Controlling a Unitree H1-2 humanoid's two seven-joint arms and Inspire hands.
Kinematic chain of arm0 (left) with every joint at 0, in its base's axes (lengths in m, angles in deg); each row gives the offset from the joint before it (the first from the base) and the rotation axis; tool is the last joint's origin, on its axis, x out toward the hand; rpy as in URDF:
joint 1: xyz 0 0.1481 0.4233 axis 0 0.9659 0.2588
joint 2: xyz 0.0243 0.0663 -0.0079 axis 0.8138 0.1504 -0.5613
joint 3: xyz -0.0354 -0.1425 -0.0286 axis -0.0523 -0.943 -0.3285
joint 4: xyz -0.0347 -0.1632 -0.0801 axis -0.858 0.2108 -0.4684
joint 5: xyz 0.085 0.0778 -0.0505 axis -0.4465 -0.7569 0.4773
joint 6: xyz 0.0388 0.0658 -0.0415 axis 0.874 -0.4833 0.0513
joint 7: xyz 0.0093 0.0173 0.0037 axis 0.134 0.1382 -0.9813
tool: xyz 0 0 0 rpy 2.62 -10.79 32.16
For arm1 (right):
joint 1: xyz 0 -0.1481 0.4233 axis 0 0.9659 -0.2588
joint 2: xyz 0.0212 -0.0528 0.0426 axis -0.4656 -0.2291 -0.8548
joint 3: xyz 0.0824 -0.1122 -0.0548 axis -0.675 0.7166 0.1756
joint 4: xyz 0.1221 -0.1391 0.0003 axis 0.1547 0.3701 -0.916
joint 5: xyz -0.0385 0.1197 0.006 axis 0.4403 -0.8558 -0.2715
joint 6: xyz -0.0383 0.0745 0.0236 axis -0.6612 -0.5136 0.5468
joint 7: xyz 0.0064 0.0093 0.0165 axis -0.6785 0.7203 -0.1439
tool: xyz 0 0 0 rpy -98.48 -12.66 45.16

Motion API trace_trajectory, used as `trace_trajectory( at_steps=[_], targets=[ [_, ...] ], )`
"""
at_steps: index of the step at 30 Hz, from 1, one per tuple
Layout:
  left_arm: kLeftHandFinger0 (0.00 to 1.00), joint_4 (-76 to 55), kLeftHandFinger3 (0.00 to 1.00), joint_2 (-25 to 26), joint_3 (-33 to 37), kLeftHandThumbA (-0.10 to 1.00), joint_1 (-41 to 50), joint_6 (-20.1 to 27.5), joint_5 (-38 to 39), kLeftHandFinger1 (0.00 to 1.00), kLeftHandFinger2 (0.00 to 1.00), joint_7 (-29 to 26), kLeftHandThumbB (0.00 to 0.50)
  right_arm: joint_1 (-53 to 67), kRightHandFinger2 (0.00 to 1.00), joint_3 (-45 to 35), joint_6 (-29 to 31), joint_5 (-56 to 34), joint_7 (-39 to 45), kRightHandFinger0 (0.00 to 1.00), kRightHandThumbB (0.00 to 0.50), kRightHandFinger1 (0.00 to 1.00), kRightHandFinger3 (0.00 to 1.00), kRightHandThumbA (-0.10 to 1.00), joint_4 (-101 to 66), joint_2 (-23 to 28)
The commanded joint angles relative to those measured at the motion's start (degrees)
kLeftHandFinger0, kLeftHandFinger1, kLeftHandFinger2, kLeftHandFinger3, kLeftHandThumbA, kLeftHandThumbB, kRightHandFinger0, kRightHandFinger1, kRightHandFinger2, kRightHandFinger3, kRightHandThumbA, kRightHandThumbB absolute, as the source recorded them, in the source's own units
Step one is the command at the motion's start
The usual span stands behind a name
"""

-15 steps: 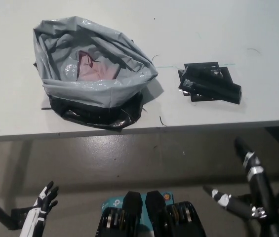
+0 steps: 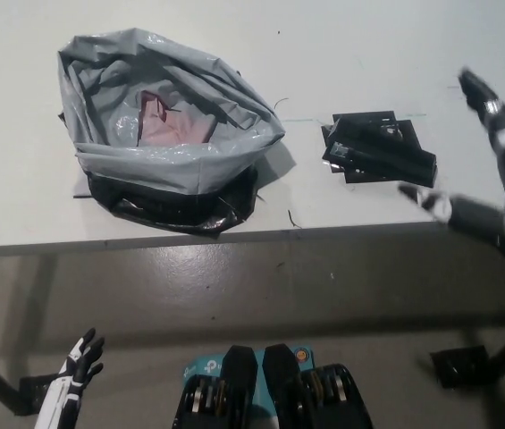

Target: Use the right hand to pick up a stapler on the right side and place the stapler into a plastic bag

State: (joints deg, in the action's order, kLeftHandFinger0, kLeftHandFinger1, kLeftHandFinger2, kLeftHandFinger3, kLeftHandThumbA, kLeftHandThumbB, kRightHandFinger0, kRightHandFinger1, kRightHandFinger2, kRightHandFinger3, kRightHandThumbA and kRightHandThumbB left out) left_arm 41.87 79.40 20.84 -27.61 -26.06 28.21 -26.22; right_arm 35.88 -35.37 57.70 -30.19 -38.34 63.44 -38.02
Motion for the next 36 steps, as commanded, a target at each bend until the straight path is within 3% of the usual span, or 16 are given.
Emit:
trace_trajectory(
  at_steps=[1, 3, 5, 8, 12, 15, 17, 30, 36],
  targets=[
    [1.00, -1.13, 1.00, 1.25, -0.40, 1.00, -0.60, 3.53, 0.47, 1.00, 1.00, 0.66, 0.111, -17.56, 1.00, 5.89, -16.27, 2.58, 12.47, 1.00, 0.301, 1.00, 1.00, 0.89, 11.72, 5.51],
    [1.00, -1.08, 1.00, 1.22, -0.39, 1.00, -0.52, 3.57, 0.59, 1.00, 1.00, 0.76, 0.112, -20.77, 1.00, 7.67, -15.83, 3.55, 12.79, 1.00, 0.292, 1.00, 1.00, 0.88, 17.58, 5.31],
    [1.00, -1.36, 1.00, 1.09, -0.43, 1.00, -0.45, 3.17, 0.63, 1.00, 1.00, 0.66, 0.105, -24.24, 1.00, 9.79, -15.79, 5.00, 13.11, 1.00, 0.327, 1.00, 1.00, 0.90, 23.78, 4.90],
    [1.00, -1.43, 1.00, 1.21, -0.42, 1.00, -0.50, 3.16, 0.58, 1.00, 1.00, 0.77, 0.098, -27.39, 1.00, 12.00, -15.12, 5.91, 13.03, 1.00, 0.340, 1.00, 1.00, 0.89, 30.11, 4.40],
    [1.00, -1.09, 1.00, 1.32, -0.35, 1.00, -0.59, 3.45, 0.47, 1.00, 1.00, 0.93, 0.100, -32.34, 1.00, 15.58, -12.49, 8.35, 11.93, 1.00, 0.326, 1.00, 1.00, 0.86, 41.32, 2.78],
    [1.00, -1.16, 1.00, 1.16, -0.26, 1.00, -0.28, 3.32, 0.50, 1.00, 1.00, 1.05, 0.098, -35.80, 1.00, 17.74, -9.88, 9.34, 10.96, 1.00, 0.346, 1.00, 1.00, 0.86, 49.80, 1.23],
    [1.00, -1.19, 1.00, 1.07, -0.23, 1.00, -0.21, 3.46, 0.53, 1.00, 1.00, 1.11, 0.095, -37.93, 1.00, 19.40, -9.17, 10.22, 11.05, 1.00, 0.391, 1.00, 1.00, 0.92, 54.65, 0.31],
    [1.00, -1.89, 1.00, 1.17, -0.43, 1.00, -0.18, 3.11, 0.58, 1.00, 1.00, 1.39, 0.098, -43.31, 1.00, 21.81, -6.02, 12.39, 9.43, 1.00, 0.342, 1.00, 1.00, 0.88, 71.15, -3.96],
    [1.00, -1.52, 1.00, 1.40, -0.43, 1.00, -0.55, 3.57, 0.75, 1.00, 1.00, 1.65, 0.086, -43.38, 1.00, 22.35, -5.57, 13.44, 7.89, 1.00, 0.360, 1.00, 1.00, 0.92, 75.18, -4.65]
  ],
)
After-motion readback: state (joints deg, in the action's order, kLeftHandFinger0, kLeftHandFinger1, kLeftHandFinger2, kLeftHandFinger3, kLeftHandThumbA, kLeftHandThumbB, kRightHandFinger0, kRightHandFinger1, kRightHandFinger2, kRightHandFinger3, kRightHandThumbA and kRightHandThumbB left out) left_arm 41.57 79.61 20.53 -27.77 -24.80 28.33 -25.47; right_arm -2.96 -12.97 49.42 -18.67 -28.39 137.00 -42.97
